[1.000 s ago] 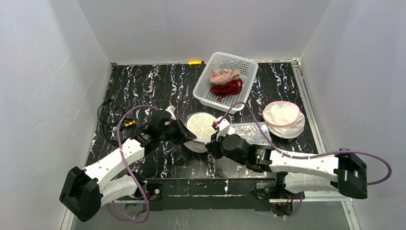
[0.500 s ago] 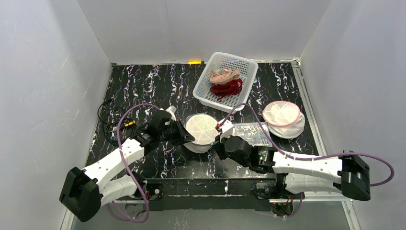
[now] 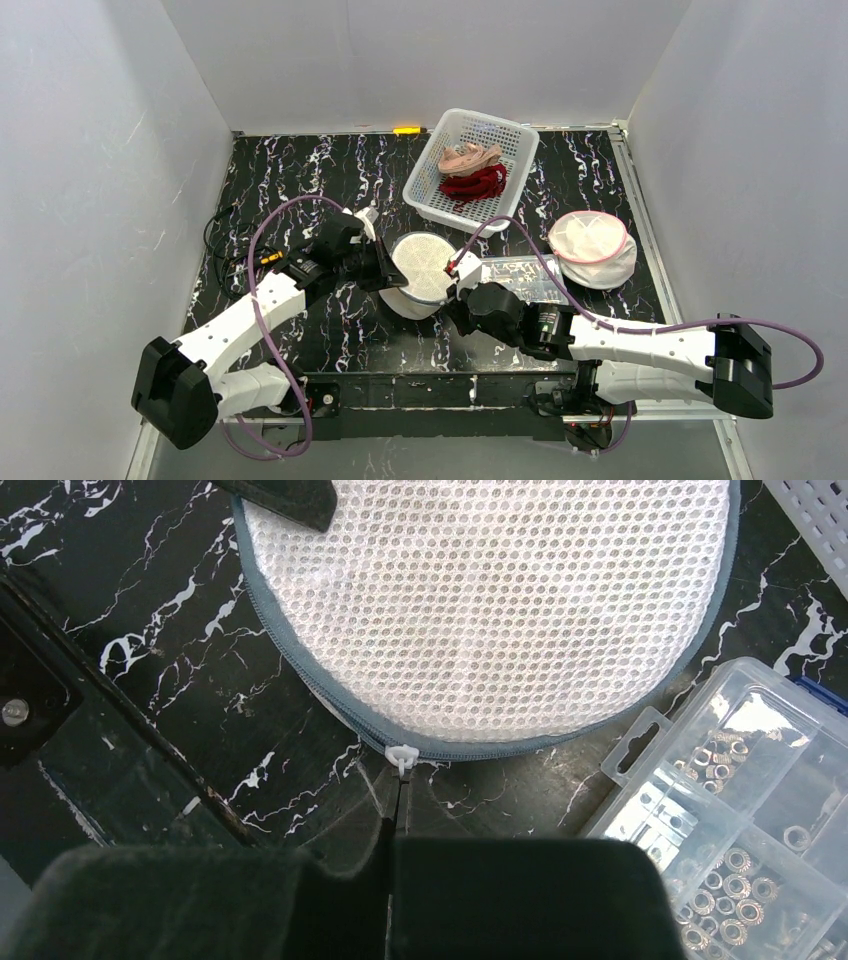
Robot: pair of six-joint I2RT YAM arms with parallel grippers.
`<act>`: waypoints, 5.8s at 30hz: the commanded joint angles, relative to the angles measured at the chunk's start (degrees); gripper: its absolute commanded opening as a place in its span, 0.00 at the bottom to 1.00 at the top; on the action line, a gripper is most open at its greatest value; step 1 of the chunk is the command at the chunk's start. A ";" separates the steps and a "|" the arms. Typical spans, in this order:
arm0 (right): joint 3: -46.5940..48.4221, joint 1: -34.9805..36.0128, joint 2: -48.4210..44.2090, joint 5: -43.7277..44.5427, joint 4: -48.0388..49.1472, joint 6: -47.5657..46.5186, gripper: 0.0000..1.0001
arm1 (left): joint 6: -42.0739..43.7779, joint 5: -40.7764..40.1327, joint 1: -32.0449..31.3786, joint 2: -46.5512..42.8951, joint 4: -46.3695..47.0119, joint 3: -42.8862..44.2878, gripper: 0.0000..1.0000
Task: Unzip the laundry bag and remove the bra
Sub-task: Unzip the laundry bag at the center of the board.
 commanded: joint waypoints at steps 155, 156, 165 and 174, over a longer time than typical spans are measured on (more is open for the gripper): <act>-0.54 0.81 3.78 -3.51 10.89 8.26 0.01 | -18.31 -12.24 -4.86 -6.89 -5.59 -6.09 0.00; -0.77 0.83 3.36 -3.09 10.39 8.36 0.01 | -18.32 -12.27 -4.85 -6.98 -5.58 -6.12 0.00; -2.45 0.77 -0.13 1.36 6.73 10.04 0.01 | -14.64 -9.86 -4.76 -6.23 -4.04 -5.68 0.00; -4.00 0.83 -1.03 -2.67 9.88 9.31 0.01 | -5.56 -4.29 -4.48 -2.69 -1.27 -3.21 0.00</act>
